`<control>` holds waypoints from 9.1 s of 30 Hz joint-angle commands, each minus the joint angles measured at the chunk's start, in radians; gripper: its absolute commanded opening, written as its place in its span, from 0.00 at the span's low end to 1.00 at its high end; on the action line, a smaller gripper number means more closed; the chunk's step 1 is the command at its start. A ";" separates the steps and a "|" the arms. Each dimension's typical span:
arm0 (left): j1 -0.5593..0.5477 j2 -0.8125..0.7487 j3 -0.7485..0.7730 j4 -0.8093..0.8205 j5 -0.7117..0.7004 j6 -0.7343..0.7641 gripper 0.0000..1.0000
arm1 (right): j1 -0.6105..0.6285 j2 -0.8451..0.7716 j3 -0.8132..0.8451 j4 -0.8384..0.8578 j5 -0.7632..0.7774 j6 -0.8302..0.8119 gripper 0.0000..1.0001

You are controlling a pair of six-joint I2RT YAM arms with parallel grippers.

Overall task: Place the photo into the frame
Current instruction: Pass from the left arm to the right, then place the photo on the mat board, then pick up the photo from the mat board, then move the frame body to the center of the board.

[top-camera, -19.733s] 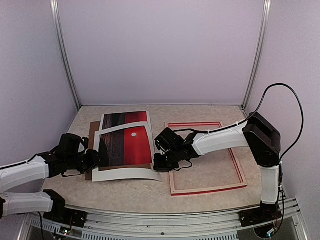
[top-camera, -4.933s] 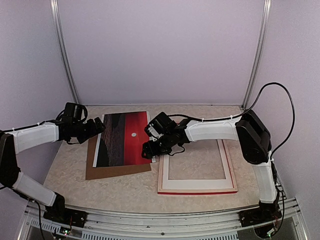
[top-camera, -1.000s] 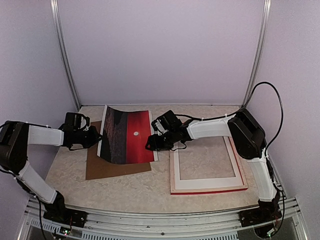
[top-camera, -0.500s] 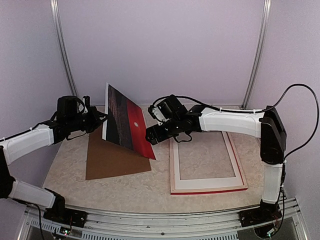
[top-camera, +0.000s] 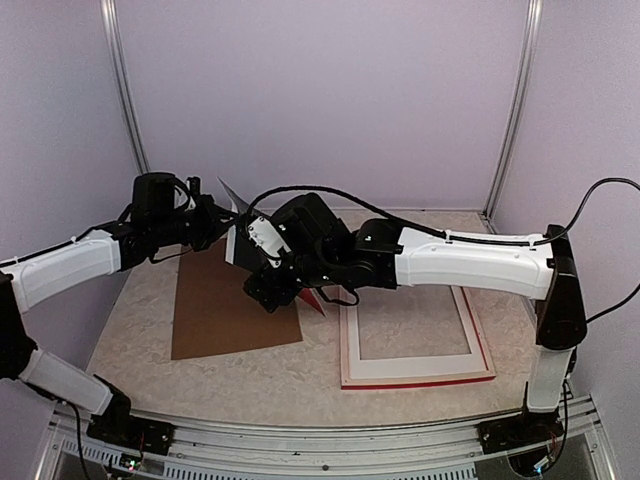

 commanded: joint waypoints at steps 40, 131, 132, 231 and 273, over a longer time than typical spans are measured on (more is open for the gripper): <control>-0.080 0.096 0.215 -0.054 -0.011 0.012 0.27 | 0.079 0.094 0.296 -0.275 0.673 -0.014 0.00; -0.303 0.834 0.553 -0.122 -0.041 0.242 0.92 | -0.659 -0.357 -0.620 -0.226 0.027 0.359 0.92; -0.303 0.846 0.567 -0.124 -0.035 0.245 0.91 | -0.665 -0.356 -0.622 -0.221 0.023 0.355 0.92; -0.280 1.101 1.006 -0.245 0.293 0.380 0.00 | -1.006 -0.376 -0.807 -0.070 -0.118 0.265 0.92; -0.234 0.781 0.485 -0.021 0.261 0.371 0.29 | -0.876 -0.326 -0.931 0.152 -0.381 0.401 0.84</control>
